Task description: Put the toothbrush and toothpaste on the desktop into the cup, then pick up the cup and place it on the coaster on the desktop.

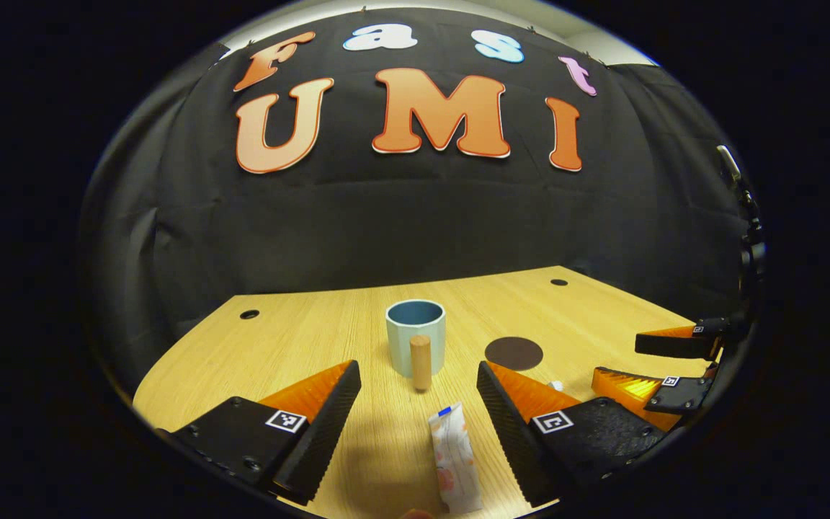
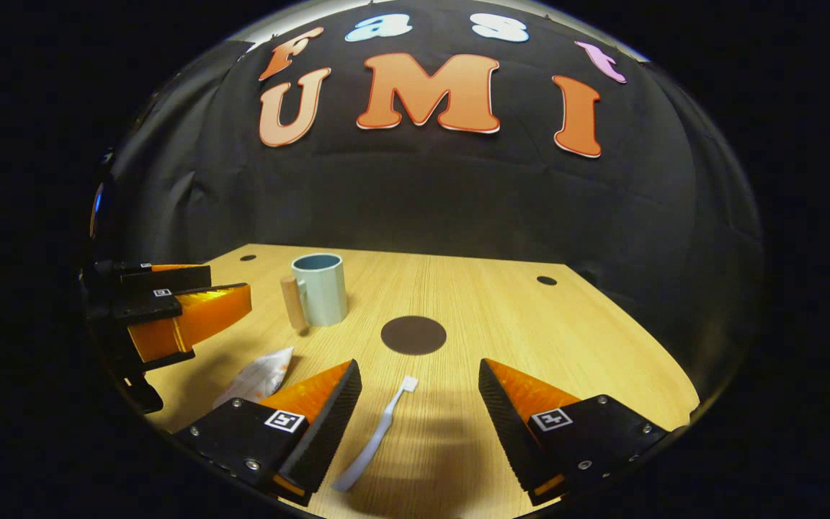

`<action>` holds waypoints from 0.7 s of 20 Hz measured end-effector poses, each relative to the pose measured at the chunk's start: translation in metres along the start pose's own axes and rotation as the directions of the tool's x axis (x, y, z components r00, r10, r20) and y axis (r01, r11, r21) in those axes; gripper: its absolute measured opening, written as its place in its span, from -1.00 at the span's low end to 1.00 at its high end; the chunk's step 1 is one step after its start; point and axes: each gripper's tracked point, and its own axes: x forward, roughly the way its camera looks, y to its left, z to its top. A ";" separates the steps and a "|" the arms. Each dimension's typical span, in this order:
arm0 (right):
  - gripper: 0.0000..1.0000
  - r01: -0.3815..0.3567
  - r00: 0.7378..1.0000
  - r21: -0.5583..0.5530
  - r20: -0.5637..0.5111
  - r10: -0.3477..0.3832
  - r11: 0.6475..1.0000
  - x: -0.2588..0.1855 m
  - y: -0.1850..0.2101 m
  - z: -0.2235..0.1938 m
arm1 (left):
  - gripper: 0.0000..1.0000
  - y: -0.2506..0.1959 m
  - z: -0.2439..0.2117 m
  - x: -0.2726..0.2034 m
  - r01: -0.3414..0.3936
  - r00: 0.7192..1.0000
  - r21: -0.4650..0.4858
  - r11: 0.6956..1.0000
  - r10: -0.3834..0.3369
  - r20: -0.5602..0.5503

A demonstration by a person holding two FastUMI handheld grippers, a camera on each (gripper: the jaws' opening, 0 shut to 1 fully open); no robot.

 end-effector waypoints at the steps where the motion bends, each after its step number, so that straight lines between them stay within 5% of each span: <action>1: 0.94 -0.001 1.000 -0.006 -0.025 0.001 1.000 0.004 0.002 -0.008 | 0.95 0.000 -0.009 0.005 0.002 1.000 -0.001 1.000 -0.002 -0.023; 14: 0.39 -0.059 0.967 -0.020 -0.251 0.052 0.998 0.021 0.031 -0.066 | 0.96 -0.011 -0.084 0.013 0.002 0.966 -0.002 1.000 -0.002 -0.260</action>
